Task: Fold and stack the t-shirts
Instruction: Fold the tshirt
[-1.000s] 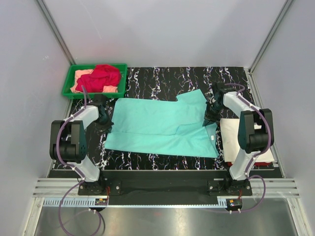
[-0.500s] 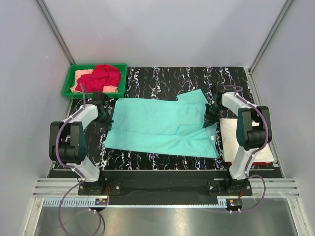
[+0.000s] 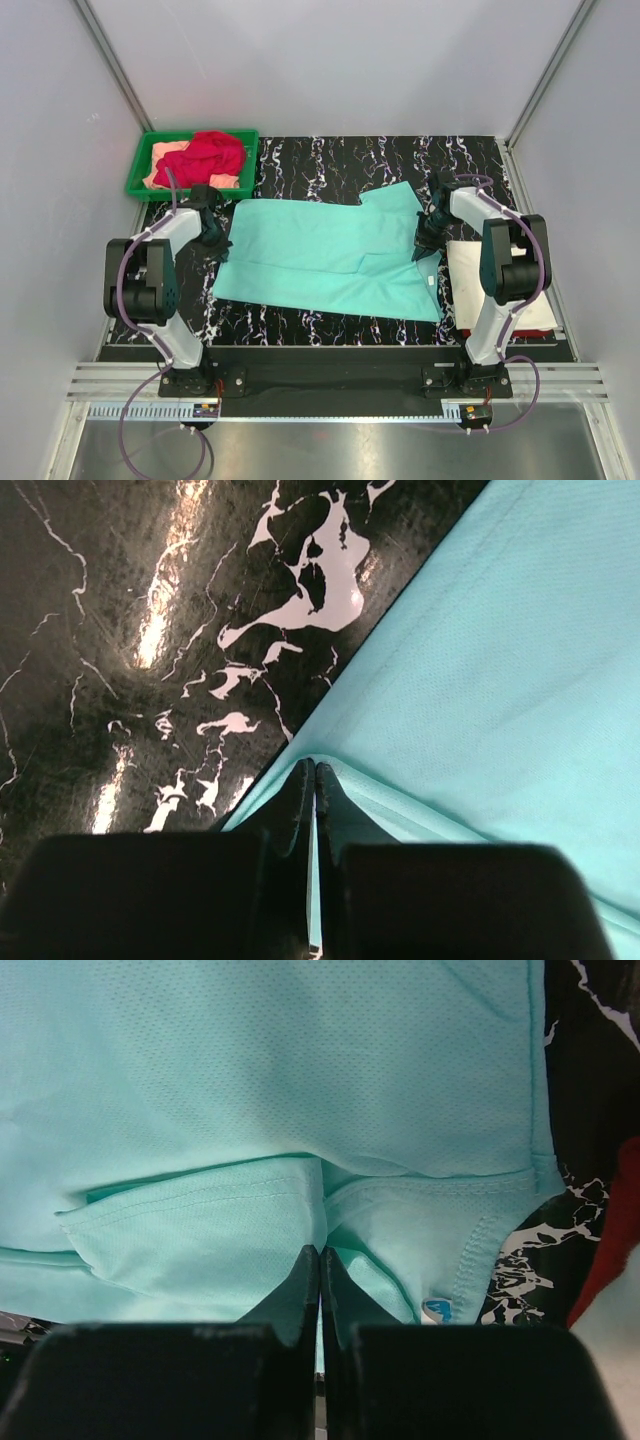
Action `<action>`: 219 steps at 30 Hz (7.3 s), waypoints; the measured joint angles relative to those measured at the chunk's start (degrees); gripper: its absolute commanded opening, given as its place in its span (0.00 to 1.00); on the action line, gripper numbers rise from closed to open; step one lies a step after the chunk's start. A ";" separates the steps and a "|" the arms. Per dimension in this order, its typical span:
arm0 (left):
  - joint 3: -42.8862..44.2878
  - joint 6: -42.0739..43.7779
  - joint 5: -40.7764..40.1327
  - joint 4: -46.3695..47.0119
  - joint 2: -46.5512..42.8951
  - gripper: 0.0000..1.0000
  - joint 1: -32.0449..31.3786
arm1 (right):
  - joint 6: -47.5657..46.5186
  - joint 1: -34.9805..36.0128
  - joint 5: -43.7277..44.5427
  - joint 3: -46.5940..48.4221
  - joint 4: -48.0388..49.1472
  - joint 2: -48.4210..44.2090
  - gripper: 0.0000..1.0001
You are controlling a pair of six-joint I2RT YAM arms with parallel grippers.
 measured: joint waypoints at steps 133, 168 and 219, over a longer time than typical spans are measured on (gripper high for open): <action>26.21 9.55 4.04 10.12 22.84 0.43 0.61 | -6.29 -3.98 0.26 43.80 5.16 27.23 0.52; 28.59 7.67 3.98 7.74 24.28 0.17 -0.42 | -9.01 -5.92 -10.47 50.71 0.61 35.06 0.37; 13.35 7.10 1.05 -2.64 1.95 0.00 -0.39 | 0.31 -4.33 -8.04 20.37 -4.68 3.87 0.00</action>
